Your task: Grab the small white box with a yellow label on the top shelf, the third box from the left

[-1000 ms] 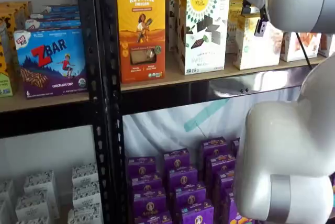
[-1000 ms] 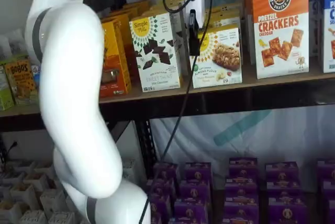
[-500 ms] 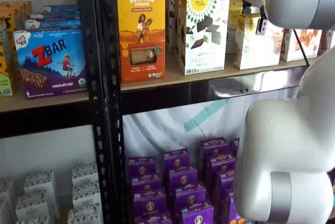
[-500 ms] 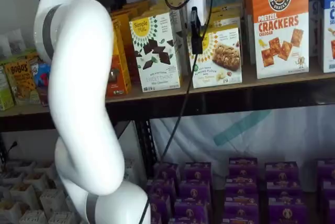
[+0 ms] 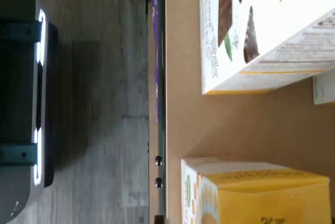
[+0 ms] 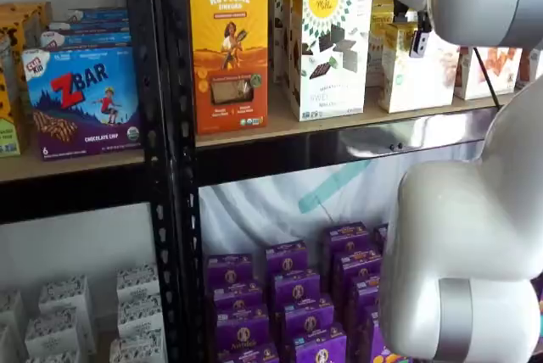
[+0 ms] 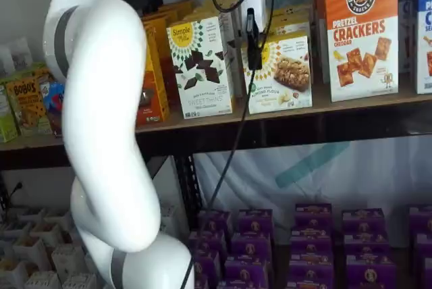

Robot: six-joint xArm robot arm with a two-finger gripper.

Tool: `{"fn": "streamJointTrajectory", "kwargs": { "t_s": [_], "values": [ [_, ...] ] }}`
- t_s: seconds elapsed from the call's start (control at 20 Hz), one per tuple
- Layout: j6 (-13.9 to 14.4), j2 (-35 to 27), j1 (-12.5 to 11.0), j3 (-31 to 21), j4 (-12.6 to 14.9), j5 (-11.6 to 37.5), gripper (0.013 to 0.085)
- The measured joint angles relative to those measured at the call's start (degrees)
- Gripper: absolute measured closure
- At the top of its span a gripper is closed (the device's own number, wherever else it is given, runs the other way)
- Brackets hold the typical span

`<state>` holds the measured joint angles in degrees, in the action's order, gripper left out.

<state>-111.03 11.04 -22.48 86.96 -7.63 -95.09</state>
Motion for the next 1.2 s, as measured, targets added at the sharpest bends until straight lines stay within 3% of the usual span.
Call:
{"fn": "streamJointTrajectory", "kwargs": {
  "t_s": [0.05,0.4,0.65,0.9,1.1,1.2],
  "values": [
    [0.0,0.1,-0.1,-0.2,-0.2,0.2,0.0370],
    [-0.3,0.5,-0.4,-0.6,-0.4,0.6,0.0370],
    [-0.6,0.8,-0.7,-0.8,-0.7,0.5,0.0490],
    [-0.7,1.0,-0.9,-1.2,-1.1,0.8,0.0490],
    [-0.8,1.1,-1.0,-1.3,-1.4,0.9,0.0610],
    [-0.7,1.1,-0.9,-1.3,-1.2,0.8,0.0610]
  ]
}}
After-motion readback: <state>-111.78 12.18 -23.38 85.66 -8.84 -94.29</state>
